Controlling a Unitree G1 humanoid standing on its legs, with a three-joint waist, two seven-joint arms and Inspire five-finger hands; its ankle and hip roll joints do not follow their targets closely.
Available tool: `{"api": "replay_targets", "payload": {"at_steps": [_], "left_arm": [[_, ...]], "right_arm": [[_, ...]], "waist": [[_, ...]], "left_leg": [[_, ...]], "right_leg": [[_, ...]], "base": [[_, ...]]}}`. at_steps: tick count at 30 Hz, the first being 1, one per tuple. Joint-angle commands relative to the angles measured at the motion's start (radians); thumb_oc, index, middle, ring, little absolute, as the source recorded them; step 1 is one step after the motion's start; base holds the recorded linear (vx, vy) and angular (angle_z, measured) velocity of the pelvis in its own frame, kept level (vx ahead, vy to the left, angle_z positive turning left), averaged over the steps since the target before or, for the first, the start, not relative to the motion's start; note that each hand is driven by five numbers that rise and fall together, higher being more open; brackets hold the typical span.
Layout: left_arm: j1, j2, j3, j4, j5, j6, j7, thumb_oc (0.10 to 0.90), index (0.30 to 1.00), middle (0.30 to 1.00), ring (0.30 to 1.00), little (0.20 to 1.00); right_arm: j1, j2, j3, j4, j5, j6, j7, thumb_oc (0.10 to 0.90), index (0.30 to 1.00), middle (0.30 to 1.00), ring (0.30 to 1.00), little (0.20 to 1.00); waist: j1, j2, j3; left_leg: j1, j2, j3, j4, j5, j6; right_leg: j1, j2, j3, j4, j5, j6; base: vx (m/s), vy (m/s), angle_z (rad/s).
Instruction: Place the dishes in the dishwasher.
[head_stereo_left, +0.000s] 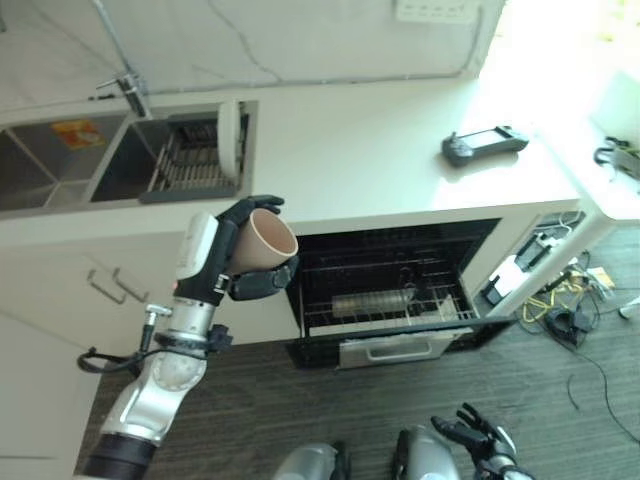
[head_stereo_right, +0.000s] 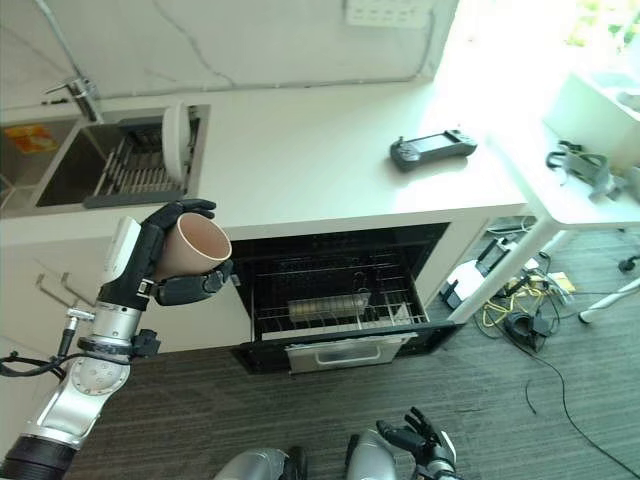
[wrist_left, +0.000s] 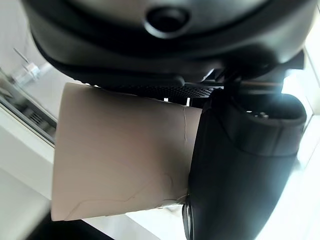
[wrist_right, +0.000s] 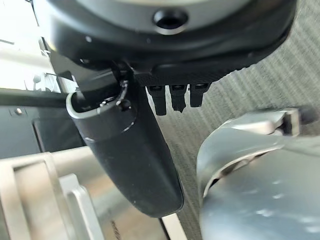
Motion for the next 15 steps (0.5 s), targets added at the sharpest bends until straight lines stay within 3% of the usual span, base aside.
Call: {"api": "replay_targets", "payload": {"at_steps": [1,4,5,8,9,11,12,13,14,15], "left_arm": [[-0.195,0.018,0.061,-0.068,-0.095,-0.051,0.065,0.400,0.300,0.300,0.300,0.300],[-0.210,0.041,0.061,-0.059,-0.123,-0.044,0.057,0.400,0.300,0.300,0.300,0.300],[-0.208,0.040,0.067,-0.064,-0.121,-0.034,0.062,0.400,0.300,0.300,0.300,0.300],[-0.178,0.022,0.070,-0.091,-0.133,-0.012,0.067,0.400,0.300,0.300,0.300,0.300],[-0.161,0.010,0.074,-0.124,-0.126,-0.006,0.078,0.400,0.300,0.300,0.300,0.300],[-0.142,-0.018,0.083,-0.164,-0.108,0.015,0.077,0.400,0.300,0.300,0.300,0.300],[-0.143,-0.031,0.083,-0.168,-0.103,0.013,0.066,0.400,0.300,0.300,0.300,0.300],[-0.154,-0.042,0.080,-0.161,-0.106,-0.004,0.043,0.400,0.300,0.300,0.300,0.300],[-0.173,-0.053,0.070,-0.148,-0.106,-0.022,0.026,0.400,0.300,0.300,0.300,0.300],[-0.189,-0.064,0.059,-0.143,-0.097,-0.020,0.021,0.400,0.300,0.300,0.300,0.300]], "right_arm": [[-0.036,-0.064,-0.025,0.061,-0.017,-0.039,0.048,0.800,0.900,0.900,0.900,0.900],[-0.045,-0.065,-0.024,0.080,-0.050,-0.043,0.088,0.800,0.900,0.900,0.900,0.900],[-0.044,-0.061,-0.002,0.069,-0.059,-0.039,0.103,0.800,0.900,0.900,0.900,0.900],[-0.049,-0.062,0.033,0.062,-0.049,-0.014,0.083,0.800,0.900,0.900,0.900,0.900],[-0.052,-0.068,0.043,0.057,-0.021,-0.011,0.073,0.800,0.900,0.900,0.900,0.900],[-0.055,-0.076,0.051,0.051,-0.036,-0.013,0.044,0.800,0.900,0.900,0.900,0.900],[-0.051,-0.080,0.042,0.054,-0.014,-0.011,0.028,0.800,0.900,0.900,0.900,0.900],[-0.045,-0.082,0.025,0.063,0.024,-0.008,0.017,0.800,0.900,0.900,0.900,0.900],[-0.035,-0.084,0.005,0.069,0.057,-0.004,0.009,0.800,0.900,0.900,0.900,0.900],[-0.024,-0.085,-0.012,0.067,0.072,0.002,-0.004,0.800,0.900,0.900,0.900,0.900]], "waist": [[-0.025,0.021,-0.026],[-0.016,-0.002,-0.032],[-0.015,-0.009,-0.034],[-0.006,-0.015,-0.035],[-0.009,-0.008,-0.032],[-0.014,0.002,-0.027],[-0.021,0.006,-0.023],[-0.034,0.008,-0.019],[-0.052,0.006,-0.010],[-0.064,0.005,-0.013]], "left_leg": [[0.075,0.050,-0.035,-0.112,-0.114,-0.031],[0.075,0.080,-0.067,-0.112,-0.125,-0.056],[0.071,0.116,-0.078,-0.112,-0.125,-0.087],[0.063,0.190,-0.074,-0.112,-0.094,-0.140],[0.047,0.238,-0.078,-0.112,-0.065,-0.168],[0.014,0.280,-0.078,-0.112,-0.020,-0.193],[0.001,0.293,-0.051,-0.112,0.000,-0.196],[-0.003,0.311,0.018,-0.112,0.016,-0.196],[0.012,0.313,0.091,-0.112,0.018,-0.193],[0.024,0.286,0.125,-0.112,0.001,-0.194]], "right_leg": [[0.122,-0.003,0.093,-0.262,0.039,0.067],[0.110,-0.019,0.154,-0.262,0.028,0.105],[0.122,-0.010,0.155,-0.262,-0.001,0.099],[0.135,0.012,0.102,-0.262,-0.027,0.074],[0.139,0.033,0.079,-0.262,-0.045,0.044],[0.149,0.059,0.056,-0.262,-0.066,0.009],[0.158,0.069,0.039,-0.262,-0.073,-0.006],[0.173,0.072,0.003,-0.262,-0.077,-0.017],[0.195,0.069,-0.034,-0.262,-0.082,-0.023],[0.206,0.071,-0.045,-0.262,-0.090,-0.022]], "base": [[0.17,-0.744,0.68],[0.11,-0.663,0.46],[0.09,-0.790,0.28],[0.04,-0.657,0.30],[-0.04,-0.532,0.18],[-0.05,-0.448,0.25],[-0.03,-0.393,0.32],[-0.03,-0.381,0.34],[0.01,-0.319,0.67],[-0.03,-0.235,1.14]]}}
